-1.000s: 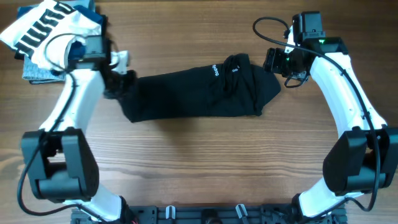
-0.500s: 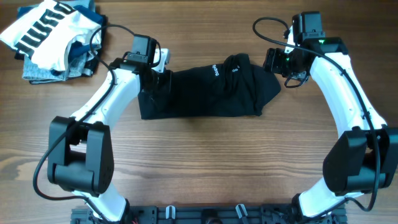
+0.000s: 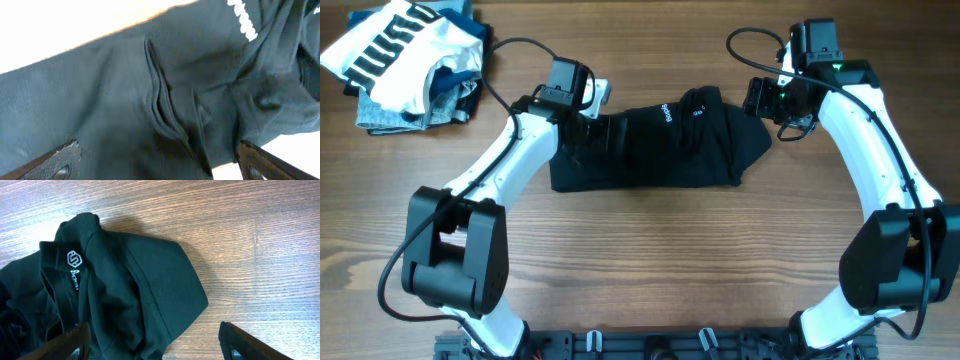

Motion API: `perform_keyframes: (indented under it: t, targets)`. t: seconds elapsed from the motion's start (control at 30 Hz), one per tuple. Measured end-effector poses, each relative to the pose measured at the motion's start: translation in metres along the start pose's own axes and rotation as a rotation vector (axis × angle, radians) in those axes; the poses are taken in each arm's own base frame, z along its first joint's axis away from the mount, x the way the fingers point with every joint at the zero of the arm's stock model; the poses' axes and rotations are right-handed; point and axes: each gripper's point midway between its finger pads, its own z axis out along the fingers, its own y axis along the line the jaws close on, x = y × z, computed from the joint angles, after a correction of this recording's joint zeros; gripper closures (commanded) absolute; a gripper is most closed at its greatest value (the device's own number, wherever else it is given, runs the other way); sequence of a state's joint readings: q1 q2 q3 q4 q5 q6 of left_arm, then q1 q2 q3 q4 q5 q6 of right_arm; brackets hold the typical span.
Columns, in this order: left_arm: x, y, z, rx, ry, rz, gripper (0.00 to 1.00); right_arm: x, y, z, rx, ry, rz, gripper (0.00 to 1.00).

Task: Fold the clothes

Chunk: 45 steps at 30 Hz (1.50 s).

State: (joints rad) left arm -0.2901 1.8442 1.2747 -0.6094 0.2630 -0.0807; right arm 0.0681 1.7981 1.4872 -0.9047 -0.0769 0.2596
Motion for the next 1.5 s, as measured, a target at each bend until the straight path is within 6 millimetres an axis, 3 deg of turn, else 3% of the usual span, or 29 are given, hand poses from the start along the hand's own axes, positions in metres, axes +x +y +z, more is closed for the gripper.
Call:
perform_keyframes:
  t: [0.13,0.2,0.23,0.3,0.4,0.47,0.53,0.6,0.7,0.77,0.83,0.9,0.97,1.1,1.13,1.2,1.27,1.37,1.5]
  targets:
    - [0.022,0.003,-0.001,-0.013,0.090,-0.026,0.00,0.004,-0.003,0.002,0.017,0.017,0.032,0.17]
    - [0.027,0.007,-0.003,-0.018,0.112,-0.042,0.00,0.009,-0.003,0.015,0.010,0.055,0.043,0.17]
    - [0.031,0.013,-0.007,-0.026,0.130,-0.062,0.00,0.016,-0.002,0.031,0.001,0.103,0.052,0.17]
    - [0.022,0.023,-0.025,-0.036,0.104,-0.095,0.00,0.030,-0.003,0.065,-0.028,0.198,0.076,0.16]
    - [0.001,0.031,-0.066,-0.067,-0.010,-0.105,0.00,0.035,-0.011,0.088,-0.095,0.250,0.094,0.14]
    - [-0.003,0.037,-0.084,-0.099,-0.044,-0.113,0.00,0.029,-0.026,0.088,-0.127,0.243,0.113,0.11]
    - [0.000,0.047,-0.090,-0.128,-0.042,-0.135,0.00,0.018,-0.052,0.085,-0.171,0.210,0.139,0.11]
    - [0.001,0.057,-0.092,-0.150,-0.038,-0.156,0.00,0.013,-0.065,0.079,-0.244,0.187,0.123,0.09]
    - [0.002,0.079,-0.097,-0.233,-0.045,-0.180,0.00,0.018,-0.050,0.077,-0.401,0.195,0.016,0.09]
    - [0.004,0.100,-0.104,-0.291,-0.052,-0.214,0.00,0.028,-0.039,0.090,-0.478,0.229,-0.021,0.10]
    - [0.010,0.123,-0.112,-0.339,-0.047,-0.267,0.00,0.031,-0.027,0.093,-0.567,0.239,-0.024,0.16]
    - [0.017,0.138,-0.118,-0.364,-0.034,-0.305,0.00,0.032,-0.018,0.095,-0.652,0.243,-0.015,0.30]
    - [0.019,0.143,-0.120,-0.374,-0.031,-0.321,0.00,0.035,-0.014,0.097,-0.686,0.254,-0.006,0.42]
    - [0.020,0.144,-0.121,-0.379,-0.030,-0.322,0.00,0.048,-0.004,0.100,-0.712,0.304,-0.015,0.51]
    - [0.020,0.144,-0.121,-0.379,-0.030,-0.322,0.00,0.052,0.002,0.100,-0.716,0.316,-0.032,0.59]
    - [0.020,0.144,-0.121,-0.379,-0.030,-0.322,0.00,0.058,0.017,0.101,-0.725,0.333,-0.078,0.90]
    - [0.020,0.144,-0.121,-0.379,-0.030,-0.322,0.00,0.061,0.026,0.102,-0.729,0.342,-0.094,0.95]
    - [0.020,0.144,-0.121,-0.379,-0.030,-0.322,0.00,0.056,0.014,0.102,-0.719,0.333,-0.046,0.96]
    - [0.020,0.144,-0.121,-0.379,-0.030,-0.322,0.00,0.047,-0.040,0.095,-0.653,0.320,0.096,0.96]
